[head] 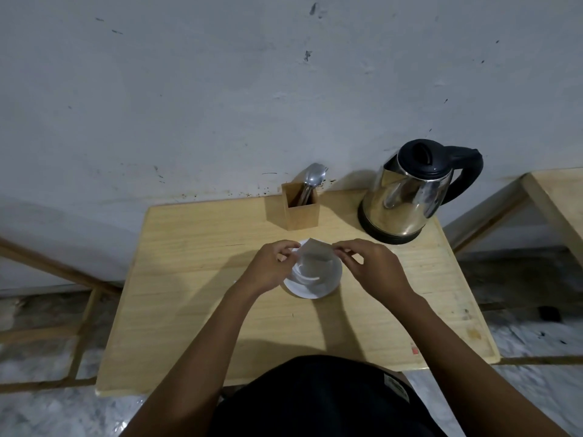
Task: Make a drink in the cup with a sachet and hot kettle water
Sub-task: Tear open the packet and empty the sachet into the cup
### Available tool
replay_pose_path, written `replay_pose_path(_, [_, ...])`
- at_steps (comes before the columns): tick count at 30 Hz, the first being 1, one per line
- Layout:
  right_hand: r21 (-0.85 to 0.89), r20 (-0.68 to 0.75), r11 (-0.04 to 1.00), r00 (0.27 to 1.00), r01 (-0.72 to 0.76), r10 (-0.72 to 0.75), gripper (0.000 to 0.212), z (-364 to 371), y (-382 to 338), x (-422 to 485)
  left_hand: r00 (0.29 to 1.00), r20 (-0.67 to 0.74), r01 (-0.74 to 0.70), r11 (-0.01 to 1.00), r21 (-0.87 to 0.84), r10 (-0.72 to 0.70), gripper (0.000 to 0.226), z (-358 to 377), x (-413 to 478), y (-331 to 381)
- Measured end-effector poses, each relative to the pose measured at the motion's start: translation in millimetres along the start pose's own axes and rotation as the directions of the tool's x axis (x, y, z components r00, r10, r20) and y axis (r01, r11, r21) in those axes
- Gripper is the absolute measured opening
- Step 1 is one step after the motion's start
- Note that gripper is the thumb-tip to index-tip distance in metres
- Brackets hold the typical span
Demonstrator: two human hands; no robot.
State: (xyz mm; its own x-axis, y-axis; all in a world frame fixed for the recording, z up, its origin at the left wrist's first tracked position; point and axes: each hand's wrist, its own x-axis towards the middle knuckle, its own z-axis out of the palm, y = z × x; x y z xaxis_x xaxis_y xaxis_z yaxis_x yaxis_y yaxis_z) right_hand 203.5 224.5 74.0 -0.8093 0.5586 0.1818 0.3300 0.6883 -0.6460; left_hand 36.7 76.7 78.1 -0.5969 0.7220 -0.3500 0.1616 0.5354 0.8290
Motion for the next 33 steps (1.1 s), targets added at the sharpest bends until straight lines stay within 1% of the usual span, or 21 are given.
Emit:
replay_pose_path(2, [-0.032, 0.045, 0.999, 0.999, 0.028, -0.027, 0.017, -3.6, -3.6, 10.7, 0.998, -0.04, -0.042, 0.999, 0.033, 0.043, 0.023, 2.3, 4.4, -2.3])
replay_pose_path(5, [-0.042, 0.09, 0.998, 0.995, 0.049, -0.045, 0.018, -7.1, -12.2, 23.0, 0.994, -0.092, -0.053, 0.998, 0.03, 0.055, 0.017, 4.4, 9.9, -3.3])
replay_pose_path(8, [-0.047, 0.061, 0.998, 0.997, 0.053, -0.05, 0.017, -7.7, -21.9, 31.5, 0.986, -0.134, -0.09, 0.995, 0.042, 0.095, 0.017, 3.8, 13.8, -5.6])
replay_pose_path(12, [-0.064, 0.032, 0.998, 0.999, -0.011, 0.014, 0.017, -3.2, -27.6, 38.3, 0.981, -0.155, -0.116, 0.993, 0.015, 0.117, 0.017, 3.9, 16.9, -7.5])
replay_pose_path(15, [-0.119, -0.026, 0.992, 0.998, 0.051, -0.055, 0.012, 0.9, -27.3, 39.4, 0.979, -0.14, -0.146, 0.989, 0.009, 0.146, 0.021, 4.2, 17.1, -9.8])
replay_pose_path(19, [-0.144, -0.027, 0.988, 0.998, 0.055, -0.06, 0.01, 1.5, -24.6, 40.3, 0.98, -0.15, -0.136, 0.99, -0.023, 0.131, 0.02, 4.9, 16.6, -12.0])
replay_pose_path(22, [-0.122, -0.009, 0.992, 1.0, 0.026, -0.027, 0.01, 0.7, -23.2, 39.2, 0.978, -0.155, -0.143, 0.989, -0.032, 0.136, 0.016, 5.2, 15.7, -12.7])
replay_pose_path(25, [0.002, 0.054, 0.997, 0.996, -0.072, 0.071, 0.015, -1.1, -16.8, 37.4, 0.976, -0.165, -0.149, 0.988, -0.036, 0.141, 0.015, 4.4, 15.3, -12.9])
replay_pose_path(27, [0.05, 0.115, 0.99, 0.986, -0.129, 0.122, 0.019, -2.9, -11.6, 37.1, 0.975, -0.177, -0.144, 0.989, -0.041, 0.134, 0.016, 3.6, 15.1, -12.3])
replay_pose_path(30, [0.005, 0.159, 0.991, 0.979, -0.13, 0.128, 0.015, -1.5, -9.1, 37.0, 0.975, -0.171, -0.151, 0.987, -0.059, 0.139, 0.017, 3.8, 13.7, -10.9])
replay_pose_path(33, [-0.038, 0.101, 0.993, 0.988, -0.111, 0.114, 0.016, 2.4, -10.3, 35.6, 0.976, -0.156, -0.163, 0.985, -0.056, 0.152, 0.017, 5.1, 12.2, -9.8])
